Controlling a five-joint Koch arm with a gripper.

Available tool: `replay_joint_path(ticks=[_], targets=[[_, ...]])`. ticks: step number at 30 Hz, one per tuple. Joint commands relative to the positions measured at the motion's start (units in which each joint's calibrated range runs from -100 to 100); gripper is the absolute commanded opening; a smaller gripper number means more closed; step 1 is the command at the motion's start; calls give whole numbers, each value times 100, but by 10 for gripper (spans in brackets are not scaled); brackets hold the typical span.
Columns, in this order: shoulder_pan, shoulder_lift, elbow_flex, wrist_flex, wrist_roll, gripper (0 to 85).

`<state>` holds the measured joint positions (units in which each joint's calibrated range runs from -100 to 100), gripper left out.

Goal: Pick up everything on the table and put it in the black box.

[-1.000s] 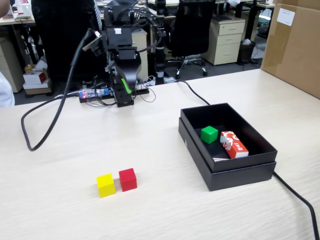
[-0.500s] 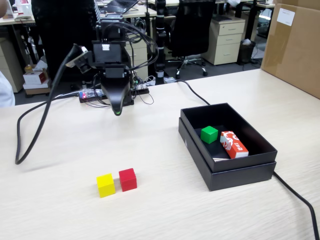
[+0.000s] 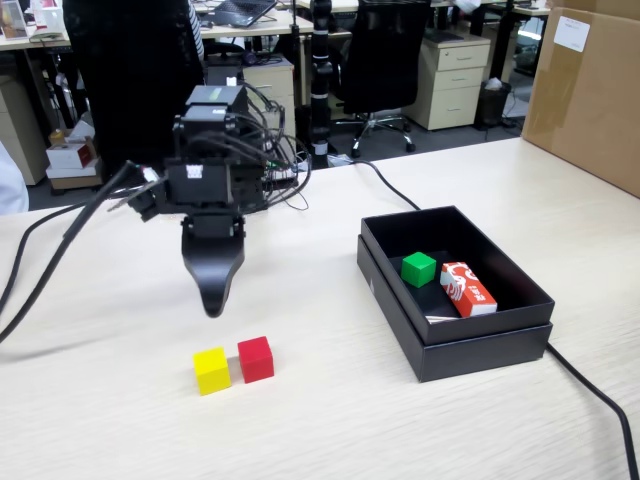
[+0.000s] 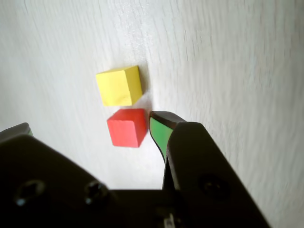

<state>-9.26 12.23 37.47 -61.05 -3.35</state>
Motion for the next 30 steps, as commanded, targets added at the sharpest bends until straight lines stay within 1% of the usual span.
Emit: replay_joint_path(ticks=[1, 13, 18, 20, 22, 25, 30], targets=[[-59, 354, 759, 200, -78, 480], [-103, 1777, 1484, 200, -147, 477], [-98, 2259, 1774, 200, -254, 471], [-93, 2397, 1847, 200, -303, 449], [-83, 2454, 1883, 200, -322, 447], [-73, 2500, 1892, 200, -357, 419], [-78, 2546, 1928, 200, -376, 299]])
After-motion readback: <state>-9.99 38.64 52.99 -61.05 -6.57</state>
